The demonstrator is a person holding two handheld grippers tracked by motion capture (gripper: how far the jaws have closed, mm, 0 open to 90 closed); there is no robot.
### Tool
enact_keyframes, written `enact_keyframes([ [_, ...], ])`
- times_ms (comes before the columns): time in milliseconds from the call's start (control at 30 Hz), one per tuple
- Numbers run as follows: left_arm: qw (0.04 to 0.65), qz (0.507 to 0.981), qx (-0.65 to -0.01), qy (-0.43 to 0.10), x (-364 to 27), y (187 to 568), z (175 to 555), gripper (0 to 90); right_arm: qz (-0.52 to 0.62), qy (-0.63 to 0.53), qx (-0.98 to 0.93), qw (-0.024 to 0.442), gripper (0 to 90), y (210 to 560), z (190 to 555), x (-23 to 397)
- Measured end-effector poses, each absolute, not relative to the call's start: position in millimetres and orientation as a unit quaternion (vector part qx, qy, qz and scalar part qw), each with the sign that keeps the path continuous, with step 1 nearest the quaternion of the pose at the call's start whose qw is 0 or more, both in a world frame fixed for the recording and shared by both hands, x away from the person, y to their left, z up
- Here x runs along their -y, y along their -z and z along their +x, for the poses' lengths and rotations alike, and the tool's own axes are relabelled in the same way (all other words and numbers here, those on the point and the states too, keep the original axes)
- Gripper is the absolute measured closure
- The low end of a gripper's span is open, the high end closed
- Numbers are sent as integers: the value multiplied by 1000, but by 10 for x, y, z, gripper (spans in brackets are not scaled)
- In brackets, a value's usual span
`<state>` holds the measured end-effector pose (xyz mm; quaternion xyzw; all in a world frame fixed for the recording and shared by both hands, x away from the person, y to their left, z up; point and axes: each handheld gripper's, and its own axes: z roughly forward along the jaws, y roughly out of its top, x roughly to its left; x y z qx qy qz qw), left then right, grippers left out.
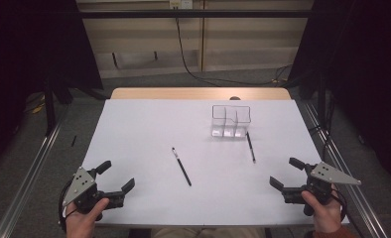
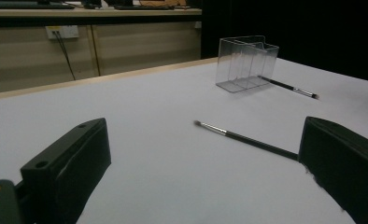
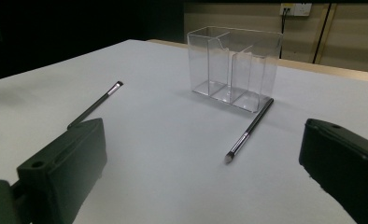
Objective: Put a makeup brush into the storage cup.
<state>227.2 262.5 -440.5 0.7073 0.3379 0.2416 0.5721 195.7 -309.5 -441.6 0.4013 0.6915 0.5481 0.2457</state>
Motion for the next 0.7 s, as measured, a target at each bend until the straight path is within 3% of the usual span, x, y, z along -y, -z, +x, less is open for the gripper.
enact_keyframes([
  [700, 570, 718, -339, -211, -2604, 4410, 2323, 44, 401, -552, -689, 245, 8, 4403, 1919, 3107],
])
